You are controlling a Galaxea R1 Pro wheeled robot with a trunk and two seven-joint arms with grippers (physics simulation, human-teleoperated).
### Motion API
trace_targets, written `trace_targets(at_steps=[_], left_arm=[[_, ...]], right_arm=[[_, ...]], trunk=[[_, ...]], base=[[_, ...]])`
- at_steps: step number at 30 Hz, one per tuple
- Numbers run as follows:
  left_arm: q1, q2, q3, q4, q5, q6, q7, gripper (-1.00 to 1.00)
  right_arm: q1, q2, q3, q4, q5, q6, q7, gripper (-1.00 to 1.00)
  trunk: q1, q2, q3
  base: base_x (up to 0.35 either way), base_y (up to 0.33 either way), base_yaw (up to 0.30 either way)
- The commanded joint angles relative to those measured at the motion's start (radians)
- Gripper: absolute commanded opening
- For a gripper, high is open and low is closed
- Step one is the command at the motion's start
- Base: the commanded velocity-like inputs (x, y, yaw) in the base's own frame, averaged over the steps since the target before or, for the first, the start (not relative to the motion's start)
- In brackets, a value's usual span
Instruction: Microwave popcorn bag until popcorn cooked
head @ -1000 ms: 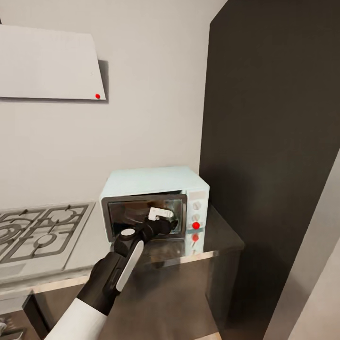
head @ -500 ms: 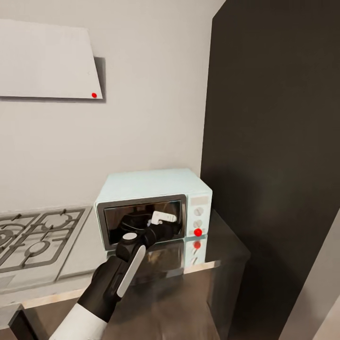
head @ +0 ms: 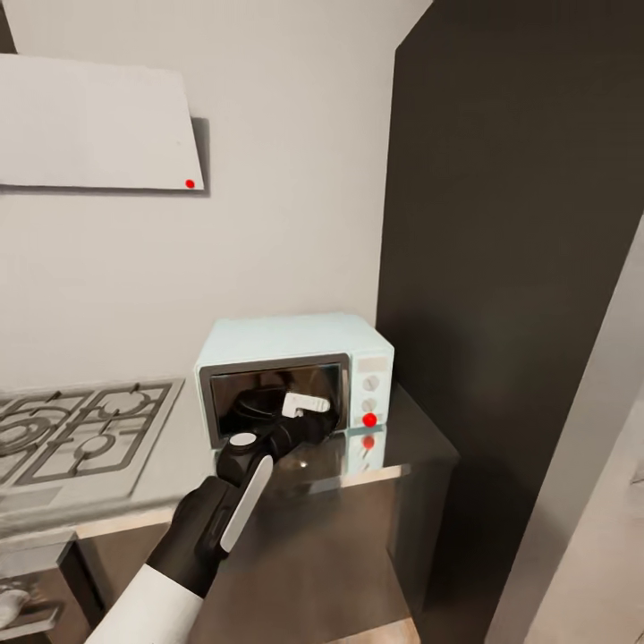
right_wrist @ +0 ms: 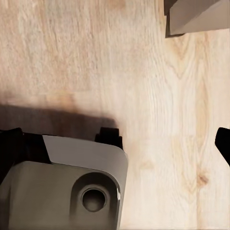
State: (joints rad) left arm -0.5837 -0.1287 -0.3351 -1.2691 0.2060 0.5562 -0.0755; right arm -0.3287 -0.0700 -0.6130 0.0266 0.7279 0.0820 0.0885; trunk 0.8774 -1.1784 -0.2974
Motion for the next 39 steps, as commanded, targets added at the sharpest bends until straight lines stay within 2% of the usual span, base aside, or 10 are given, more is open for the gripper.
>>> trace_targets(at_steps=[1, 15, 18, 21, 25, 27, 29, 32, 37, 39], left_arm=[[-0.001, 0.000, 0.001, -0.001, 0.003, 0.006, -0.002, 1.00], [-0.001, -0.013, -0.001, 0.170, 0.007, -0.002, -0.002, 1.00], [-0.001, -0.021, -0.001, 0.335, 0.004, -0.032, -0.003, 1.00], [-0.001, -0.027, -0.001, 0.508, 0.006, -0.149, -0.008, 1.00], [-0.001, -0.028, 0.003, 0.853, 0.017, -0.224, -0.016, 1.00], [-0.001, -0.026, 0.007, 1.075, 0.073, -0.261, -0.017, 1.00], [0.001, -0.016, 0.010, 1.217, 0.179, -0.357, -0.018, 1.00], [0.100, 0.021, 0.011, 1.260, 0.281, -0.452, -0.018, 1.00], [0.279, 0.072, 0.012, 1.268, 0.328, -0.514, -0.018, 1.00], [0.337, 0.089, 0.013, 1.269, 0.403, -0.545, -0.018, 1.00]], right_arm=[[-0.001, 0.000, -0.008, 0.001, 0.008, 0.002, 0.002, 1.00], [-0.001, 0.003, -0.008, 0.001, 0.008, 0.002, 0.002, 1.00], [-0.001, 0.004, -0.008, 0.001, 0.008, 0.003, 0.002, 1.00], [-0.001, 0.003, -0.008, 0.001, 0.008, 0.003, 0.002, 1.00], [-0.001, 0.005, -0.008, 0.001, 0.008, 0.004, 0.002, 1.00], [-0.001, 0.006, -0.008, 0.001, 0.008, 0.004, 0.002, 1.00], [-0.001, 0.006, -0.008, 0.001, 0.008, 0.003, 0.002, 1.00], [-0.001, 0.004, -0.008, 0.001, 0.008, 0.001, 0.002, 1.00], [-0.001, 0.004, -0.008, 0.001, 0.008, 0.000, 0.001, 1.00], [-0.001, 0.005, -0.008, 0.001, 0.008, 0.001, 0.001, 1.00]], trunk=[[-0.001, -0.001, -0.001], [-0.001, -0.001, -0.001], [-0.001, -0.001, -0.001], [-0.001, -0.001, -0.001], [-0.001, -0.001, -0.001], [-0.001, -0.001, -0.001], [-0.001, -0.001, -0.001], [-0.001, -0.001, -0.001], [-0.001, -0.001, -0.001], [-0.001, -0.001, -0.001]], base=[[-0.345, 0.000, 0.000], [-0.345, 0.000, 0.000], [-0.321, 0.000, 0.000], [-0.101, 0.000, 0.000], [-0.009, 0.000, 0.000], [-0.001, 0.000, 0.000], [0.000, 0.000, 0.000], [0.000, 0.000, 0.000], [0.000, 0.000, 0.000], [0.000, 0.000, 0.000]])
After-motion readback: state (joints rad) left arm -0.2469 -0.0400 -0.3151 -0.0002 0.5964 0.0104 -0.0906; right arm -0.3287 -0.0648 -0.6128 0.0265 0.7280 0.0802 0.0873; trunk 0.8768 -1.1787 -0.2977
